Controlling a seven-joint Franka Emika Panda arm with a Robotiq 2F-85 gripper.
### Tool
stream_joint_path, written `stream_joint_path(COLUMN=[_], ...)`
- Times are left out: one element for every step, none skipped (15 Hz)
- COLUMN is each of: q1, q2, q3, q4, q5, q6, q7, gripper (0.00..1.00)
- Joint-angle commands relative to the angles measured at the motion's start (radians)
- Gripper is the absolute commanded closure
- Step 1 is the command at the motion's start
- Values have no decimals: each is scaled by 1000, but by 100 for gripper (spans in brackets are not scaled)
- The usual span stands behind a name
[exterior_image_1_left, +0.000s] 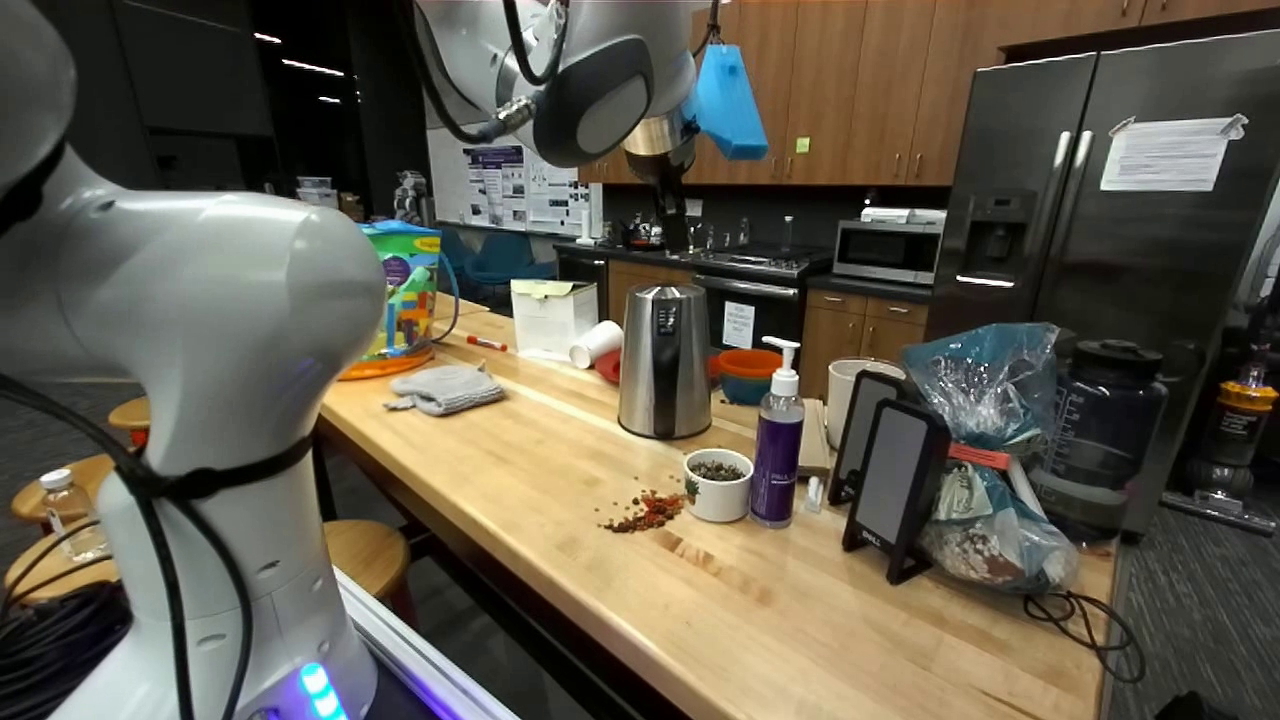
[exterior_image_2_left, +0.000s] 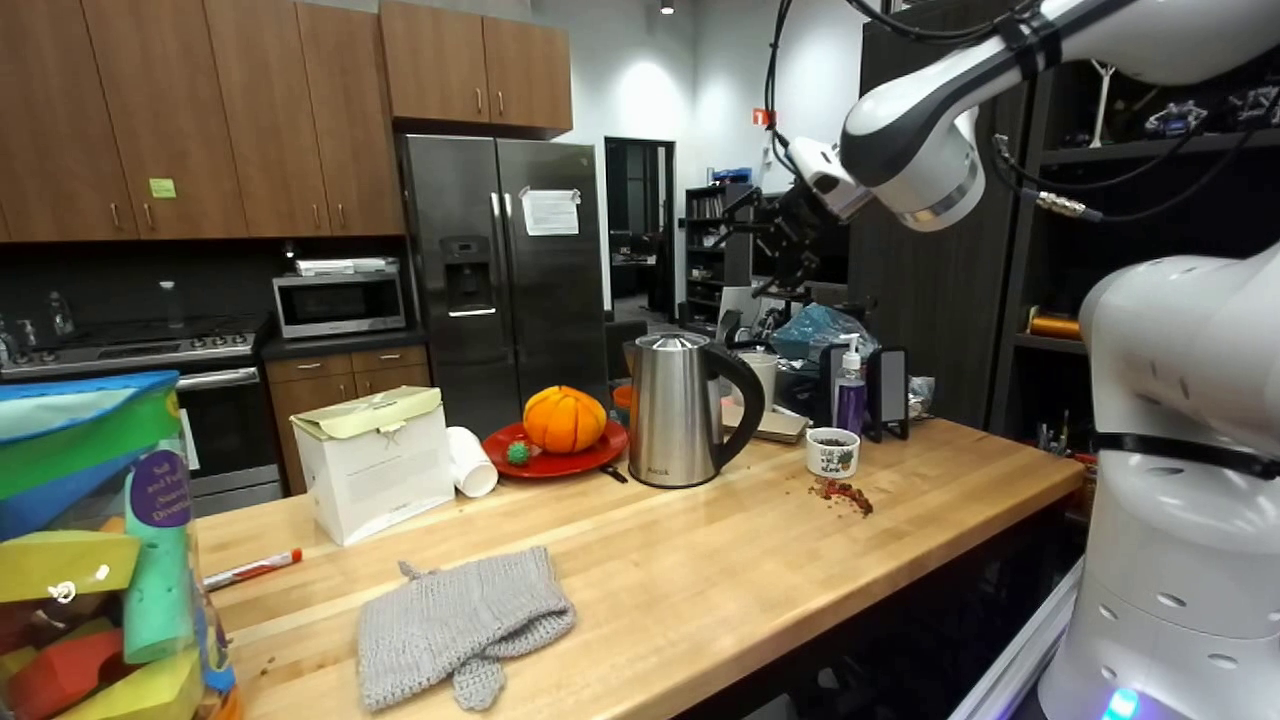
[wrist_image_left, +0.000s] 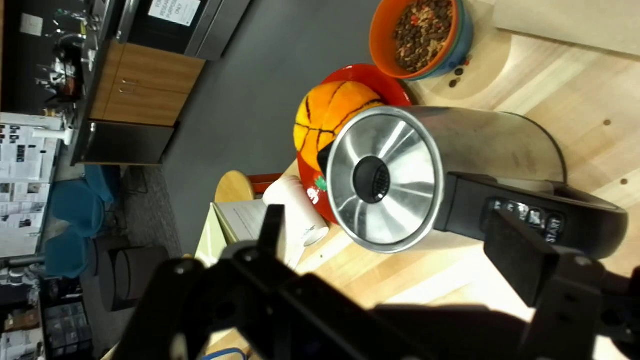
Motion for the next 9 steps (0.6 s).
stream_joint_path(q1=[110,139,170,198,224,253,277,305,333], q2=[19,20,25,31,38,47,56,67,75], q3=[-37,-49,-64,-80,-94,-111,-128,-147,-167], q4=[9,11,14,15,18,20,23,30,36], q5=[14,7,1,-6,-15,-22,-31,-36,-42], q6=[88,102,119,135,152,175,190,202,209], q7=[11,17,25,31,38,44,52,64,75], gripper=[0,0,0,0,0,0,0,0,0])
